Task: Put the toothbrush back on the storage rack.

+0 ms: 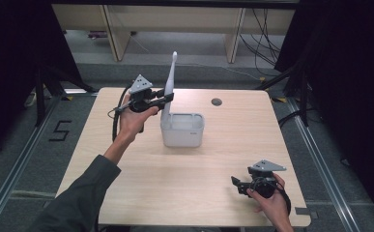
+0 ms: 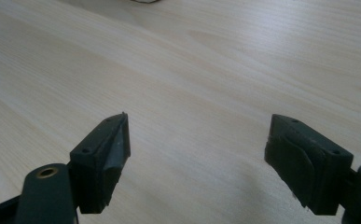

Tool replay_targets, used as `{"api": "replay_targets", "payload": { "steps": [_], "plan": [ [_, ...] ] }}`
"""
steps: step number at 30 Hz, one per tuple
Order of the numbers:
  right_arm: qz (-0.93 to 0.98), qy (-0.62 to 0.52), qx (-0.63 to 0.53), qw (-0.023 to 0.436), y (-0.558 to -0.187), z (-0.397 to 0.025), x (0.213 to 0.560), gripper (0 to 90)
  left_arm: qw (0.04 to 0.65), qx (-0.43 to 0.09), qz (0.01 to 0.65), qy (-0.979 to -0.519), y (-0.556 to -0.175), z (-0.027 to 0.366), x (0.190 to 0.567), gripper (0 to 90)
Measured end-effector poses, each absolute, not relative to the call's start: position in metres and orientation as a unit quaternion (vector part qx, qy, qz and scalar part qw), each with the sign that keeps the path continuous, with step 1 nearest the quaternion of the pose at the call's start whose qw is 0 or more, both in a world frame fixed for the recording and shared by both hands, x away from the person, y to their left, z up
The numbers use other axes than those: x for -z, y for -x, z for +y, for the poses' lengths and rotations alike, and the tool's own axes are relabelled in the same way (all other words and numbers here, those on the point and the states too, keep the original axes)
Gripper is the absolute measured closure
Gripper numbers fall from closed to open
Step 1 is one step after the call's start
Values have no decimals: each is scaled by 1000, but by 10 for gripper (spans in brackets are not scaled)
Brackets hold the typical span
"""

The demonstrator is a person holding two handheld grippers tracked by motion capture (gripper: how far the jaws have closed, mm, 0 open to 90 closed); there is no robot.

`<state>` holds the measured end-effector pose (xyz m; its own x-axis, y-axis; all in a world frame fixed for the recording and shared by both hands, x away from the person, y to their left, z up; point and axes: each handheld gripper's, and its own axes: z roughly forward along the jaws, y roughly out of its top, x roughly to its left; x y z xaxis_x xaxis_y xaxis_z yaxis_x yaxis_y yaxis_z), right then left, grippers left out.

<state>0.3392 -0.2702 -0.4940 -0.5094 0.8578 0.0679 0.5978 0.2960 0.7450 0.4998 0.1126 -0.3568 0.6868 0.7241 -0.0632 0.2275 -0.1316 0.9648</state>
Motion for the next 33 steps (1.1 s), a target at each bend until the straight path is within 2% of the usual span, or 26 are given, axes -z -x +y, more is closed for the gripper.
{"api": "replay_targets", "payload": {
  "steps": [7,9,11,33],
  "plan": [
    [785,-463,-372,174,-339,-270,494,224,566,-219,333,-721,-507,106,366,663],
    [780,-477,-373,160,-337,-269,494,224,565,-219,334,-722,-508,105,368,663],
    [780,-471,-376,170,-338,-270,495,224,564,-219,336,-722,-510,105,370,663],
    [779,-472,-377,167,-338,-270,495,224,559,-211,354,-720,-513,109,394,661]
  ]
}}
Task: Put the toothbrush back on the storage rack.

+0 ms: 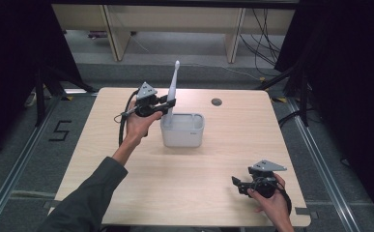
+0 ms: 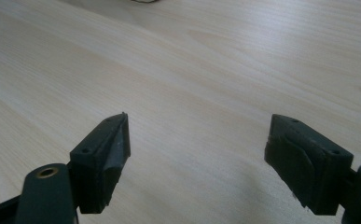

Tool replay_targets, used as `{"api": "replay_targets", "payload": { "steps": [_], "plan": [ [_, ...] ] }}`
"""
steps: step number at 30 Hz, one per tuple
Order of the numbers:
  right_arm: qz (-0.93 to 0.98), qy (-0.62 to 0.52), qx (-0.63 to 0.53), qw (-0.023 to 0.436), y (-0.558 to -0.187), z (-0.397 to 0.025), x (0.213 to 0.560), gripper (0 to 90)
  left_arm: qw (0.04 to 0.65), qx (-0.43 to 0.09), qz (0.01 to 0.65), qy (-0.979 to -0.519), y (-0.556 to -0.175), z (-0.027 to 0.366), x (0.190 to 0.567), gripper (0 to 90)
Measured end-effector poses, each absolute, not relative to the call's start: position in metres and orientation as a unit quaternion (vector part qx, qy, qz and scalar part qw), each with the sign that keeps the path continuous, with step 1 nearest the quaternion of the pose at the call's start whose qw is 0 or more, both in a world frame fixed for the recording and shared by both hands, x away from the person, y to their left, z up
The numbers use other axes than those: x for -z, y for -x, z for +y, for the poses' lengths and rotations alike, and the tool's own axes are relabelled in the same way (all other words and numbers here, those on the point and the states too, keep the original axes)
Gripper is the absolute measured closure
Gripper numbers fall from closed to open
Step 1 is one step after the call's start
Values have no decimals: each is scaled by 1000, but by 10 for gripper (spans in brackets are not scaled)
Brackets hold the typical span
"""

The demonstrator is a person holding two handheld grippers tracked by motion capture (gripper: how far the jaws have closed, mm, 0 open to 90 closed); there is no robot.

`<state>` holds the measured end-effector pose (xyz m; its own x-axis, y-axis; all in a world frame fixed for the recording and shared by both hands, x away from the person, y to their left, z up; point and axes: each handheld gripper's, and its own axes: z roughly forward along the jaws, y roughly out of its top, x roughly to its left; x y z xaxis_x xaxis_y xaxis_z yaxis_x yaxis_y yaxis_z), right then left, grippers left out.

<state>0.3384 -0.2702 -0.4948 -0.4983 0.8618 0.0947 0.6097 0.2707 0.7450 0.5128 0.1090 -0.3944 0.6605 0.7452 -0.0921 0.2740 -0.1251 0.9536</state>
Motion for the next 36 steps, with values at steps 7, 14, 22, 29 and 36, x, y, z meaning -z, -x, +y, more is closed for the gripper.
{"api": "replay_targets", "payload": {
  "steps": [7,14,22,29,36],
  "plan": [
    [777,-475,-382,157,-339,-269,496,224,554,-206,360,-722,-512,114,406,660],
    [778,-474,-380,161,-339,-269,496,224,541,-200,362,-733,-509,120,416,661],
    [783,-469,-373,165,-339,-270,495,224,531,-200,359,-741,-505,123,425,663],
    [783,-470,-373,163,-339,-270,495,224,522,-204,350,-751,-502,121,429,664],
    [783,-471,-373,162,-339,-270,495,224,515,-205,348,-756,-500,120,429,666]
  ]
}}
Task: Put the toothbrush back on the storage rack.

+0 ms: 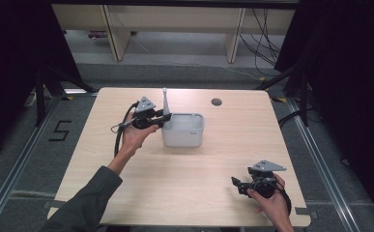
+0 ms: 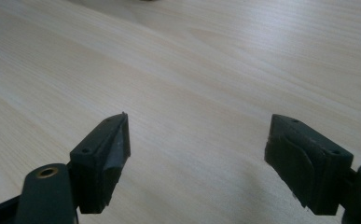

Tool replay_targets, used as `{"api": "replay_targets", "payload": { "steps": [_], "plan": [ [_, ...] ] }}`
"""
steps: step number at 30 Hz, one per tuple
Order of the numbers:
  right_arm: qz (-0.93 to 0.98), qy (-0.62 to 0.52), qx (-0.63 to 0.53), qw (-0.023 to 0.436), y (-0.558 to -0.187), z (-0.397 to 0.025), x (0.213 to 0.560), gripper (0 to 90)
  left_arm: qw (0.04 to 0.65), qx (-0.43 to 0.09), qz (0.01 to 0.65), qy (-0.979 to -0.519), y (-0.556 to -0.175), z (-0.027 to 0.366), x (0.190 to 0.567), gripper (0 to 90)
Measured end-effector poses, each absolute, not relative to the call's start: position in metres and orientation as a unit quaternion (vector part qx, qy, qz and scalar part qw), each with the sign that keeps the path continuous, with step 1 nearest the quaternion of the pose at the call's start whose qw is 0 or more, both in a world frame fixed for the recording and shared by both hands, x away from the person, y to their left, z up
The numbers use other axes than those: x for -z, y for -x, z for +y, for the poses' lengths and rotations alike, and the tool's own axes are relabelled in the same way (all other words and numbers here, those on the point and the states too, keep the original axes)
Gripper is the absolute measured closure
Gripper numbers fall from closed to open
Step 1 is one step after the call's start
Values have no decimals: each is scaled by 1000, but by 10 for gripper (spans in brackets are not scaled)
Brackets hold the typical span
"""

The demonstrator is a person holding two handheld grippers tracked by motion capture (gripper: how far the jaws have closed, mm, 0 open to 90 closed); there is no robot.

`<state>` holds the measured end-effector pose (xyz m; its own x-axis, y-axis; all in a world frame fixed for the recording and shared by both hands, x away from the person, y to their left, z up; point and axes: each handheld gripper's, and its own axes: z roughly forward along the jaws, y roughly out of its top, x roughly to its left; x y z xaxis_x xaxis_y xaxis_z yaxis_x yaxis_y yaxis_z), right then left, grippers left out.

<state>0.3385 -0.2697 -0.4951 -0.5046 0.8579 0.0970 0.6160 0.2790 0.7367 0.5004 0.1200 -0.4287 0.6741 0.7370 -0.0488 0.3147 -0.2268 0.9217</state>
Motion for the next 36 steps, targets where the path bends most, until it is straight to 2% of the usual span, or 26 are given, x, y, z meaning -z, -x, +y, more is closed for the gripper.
{"api": "replay_targets", "payload": {
  "steps": [16,17,20,36],
  "plan": [
    [784,-469,-373,163,-338,-269,495,224,511,-209,352,-756,-497,121,424,677],
    [784,-469,-373,164,-338,-270,495,224,509,-207,355,-757,-497,121,424,653],
    [786,-468,-370,165,-339,-270,495,224,504,-205,365,-755,-498,122,425,441],
    [785,-469,-371,163,-339,-270,496,223,502,-205,363,-758,-490,121,419,304]
  ]
}}
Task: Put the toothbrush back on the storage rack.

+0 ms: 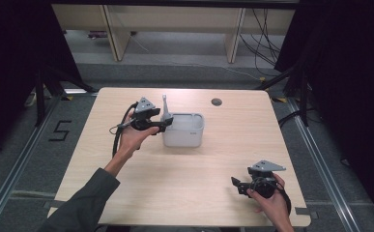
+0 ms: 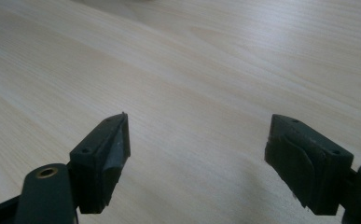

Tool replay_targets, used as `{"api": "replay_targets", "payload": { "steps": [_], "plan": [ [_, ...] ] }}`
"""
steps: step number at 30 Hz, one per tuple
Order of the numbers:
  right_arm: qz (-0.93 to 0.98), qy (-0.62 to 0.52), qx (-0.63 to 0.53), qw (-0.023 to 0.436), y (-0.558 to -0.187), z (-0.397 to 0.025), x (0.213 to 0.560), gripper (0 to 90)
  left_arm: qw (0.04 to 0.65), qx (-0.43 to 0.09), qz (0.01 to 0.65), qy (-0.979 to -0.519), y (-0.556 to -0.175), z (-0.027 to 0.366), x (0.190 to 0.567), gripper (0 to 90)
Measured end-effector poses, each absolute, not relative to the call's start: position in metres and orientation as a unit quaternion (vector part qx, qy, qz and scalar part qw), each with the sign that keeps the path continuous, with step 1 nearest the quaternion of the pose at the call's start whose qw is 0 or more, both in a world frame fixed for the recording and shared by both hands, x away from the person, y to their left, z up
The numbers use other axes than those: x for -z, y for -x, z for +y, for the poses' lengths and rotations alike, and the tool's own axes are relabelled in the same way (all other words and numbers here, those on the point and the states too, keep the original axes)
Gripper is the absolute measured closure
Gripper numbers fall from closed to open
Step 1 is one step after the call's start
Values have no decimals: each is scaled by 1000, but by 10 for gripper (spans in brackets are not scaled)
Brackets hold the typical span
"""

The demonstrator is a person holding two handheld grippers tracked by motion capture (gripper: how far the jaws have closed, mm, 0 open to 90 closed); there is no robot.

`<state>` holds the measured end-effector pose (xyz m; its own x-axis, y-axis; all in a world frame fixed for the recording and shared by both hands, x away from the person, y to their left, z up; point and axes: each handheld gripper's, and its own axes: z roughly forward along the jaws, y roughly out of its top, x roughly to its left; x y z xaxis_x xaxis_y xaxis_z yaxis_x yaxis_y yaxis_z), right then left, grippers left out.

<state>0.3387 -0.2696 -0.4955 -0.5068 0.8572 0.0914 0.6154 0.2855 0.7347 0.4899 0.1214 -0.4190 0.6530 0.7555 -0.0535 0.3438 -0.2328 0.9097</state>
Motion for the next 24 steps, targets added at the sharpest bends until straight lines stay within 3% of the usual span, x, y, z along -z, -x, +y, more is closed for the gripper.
{"api": "replay_targets", "payload": {
  "steps": [24],
  "plan": [
    [784,-472,-370,162,-338,-269,496,223,497,-216,390,-744,-479,146,411,216]
  ]
}}
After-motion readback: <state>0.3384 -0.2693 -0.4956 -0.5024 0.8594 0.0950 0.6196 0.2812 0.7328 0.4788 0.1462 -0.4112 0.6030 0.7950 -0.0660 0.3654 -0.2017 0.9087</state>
